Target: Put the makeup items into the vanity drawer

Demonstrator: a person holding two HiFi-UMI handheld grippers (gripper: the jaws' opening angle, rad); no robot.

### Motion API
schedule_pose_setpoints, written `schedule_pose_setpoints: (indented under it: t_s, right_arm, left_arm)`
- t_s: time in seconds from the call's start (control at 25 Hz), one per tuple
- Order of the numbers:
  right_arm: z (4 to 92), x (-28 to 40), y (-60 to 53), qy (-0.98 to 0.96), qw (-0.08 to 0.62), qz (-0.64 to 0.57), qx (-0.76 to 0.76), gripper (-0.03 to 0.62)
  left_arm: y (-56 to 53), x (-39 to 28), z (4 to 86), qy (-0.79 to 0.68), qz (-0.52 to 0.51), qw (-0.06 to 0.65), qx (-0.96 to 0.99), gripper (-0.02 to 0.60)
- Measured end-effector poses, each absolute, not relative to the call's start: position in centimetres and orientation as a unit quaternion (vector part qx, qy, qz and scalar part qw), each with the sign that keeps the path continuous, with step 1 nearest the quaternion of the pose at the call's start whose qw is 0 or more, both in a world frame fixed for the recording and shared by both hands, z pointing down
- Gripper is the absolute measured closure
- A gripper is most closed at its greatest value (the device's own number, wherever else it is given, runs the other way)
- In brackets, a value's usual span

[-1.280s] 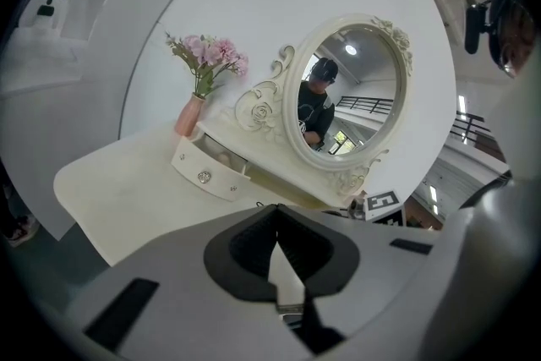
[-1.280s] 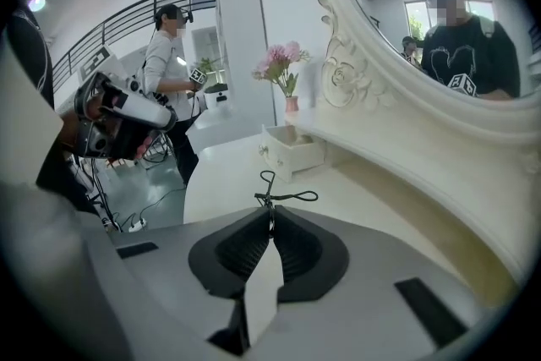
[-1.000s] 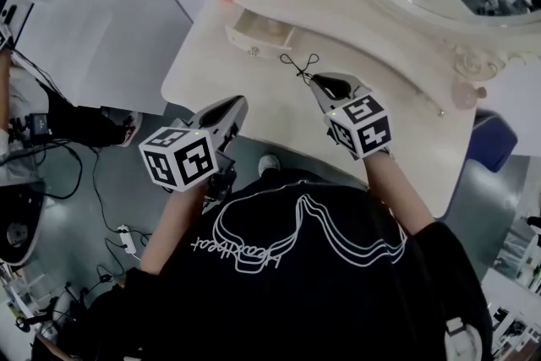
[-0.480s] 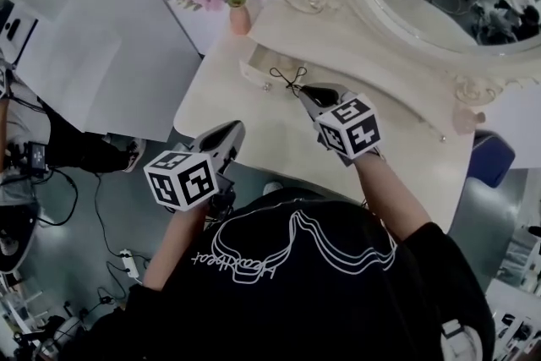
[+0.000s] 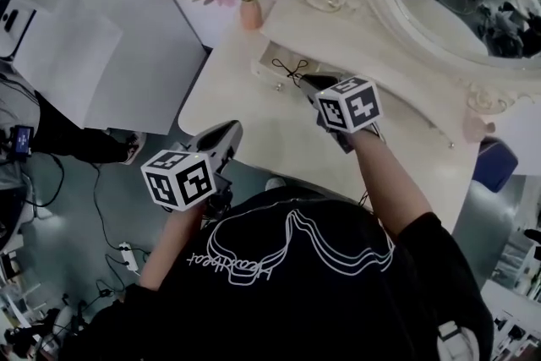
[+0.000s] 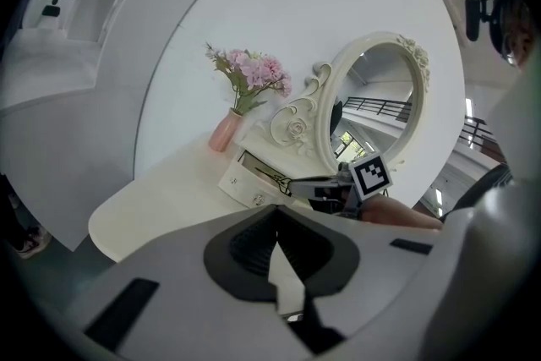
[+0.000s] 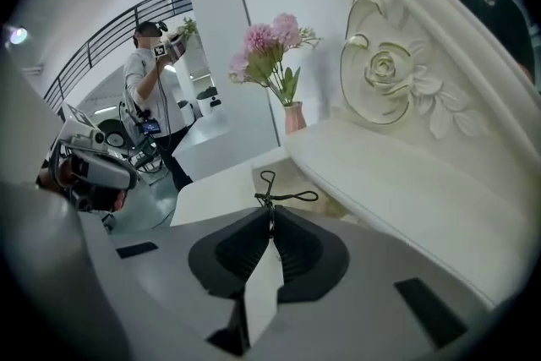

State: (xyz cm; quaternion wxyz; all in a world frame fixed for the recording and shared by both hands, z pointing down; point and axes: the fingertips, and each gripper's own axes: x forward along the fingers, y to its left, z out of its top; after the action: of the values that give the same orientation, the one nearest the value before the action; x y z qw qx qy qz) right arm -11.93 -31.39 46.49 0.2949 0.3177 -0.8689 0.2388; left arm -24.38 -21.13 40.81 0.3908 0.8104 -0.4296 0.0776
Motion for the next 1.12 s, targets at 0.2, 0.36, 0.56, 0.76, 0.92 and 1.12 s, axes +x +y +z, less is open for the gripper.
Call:
schedule_pose_setpoints:
  t_s: [0.2,0.36,0.56,0.76,0.92,1.12]
  right_arm:
    - [47.0,-12.4,-33.2,-0.862,0.313,0.237,0.322,0.571]
    - [47.8,-12.8,-33.9,-0.857,0.341,0.22,0.316,0.571]
    - [48.3,-13.2,-34.0,-0.857,0.352,0.218,0.308,0.565]
    - [48.4,-13.3,-34.2,-0.859,0.348,0.215,0.308,0.549]
    - [48.5,-13.1,-34.3,-0.861,0.341,0.218,0.309,0.525]
    - [48.3,-12.9,-34.2,-0.863,0.328,0.235,0.305,0.493]
  left_arm:
    - [-21.6,-25.5,41.6,-0.434,0.078,0.399,0.804,0.575]
    - [-22.1,-25.8,42.0,-0.434,0.079,0.403,0.802,0.575]
    - [-22.7,-26.2,42.3,-0.436,0.079,0.405,0.8,0.575]
    - [-23.1,-26.7,42.5,-0.437,0.077,0.409,0.797,0.575]
    - [-23.3,-26.9,42.7,-0.439,0.077,0.407,0.797,0.575]
    - [-23.2,-26.8,42.6,-0.442,0.075,0.406,0.796,0.575]
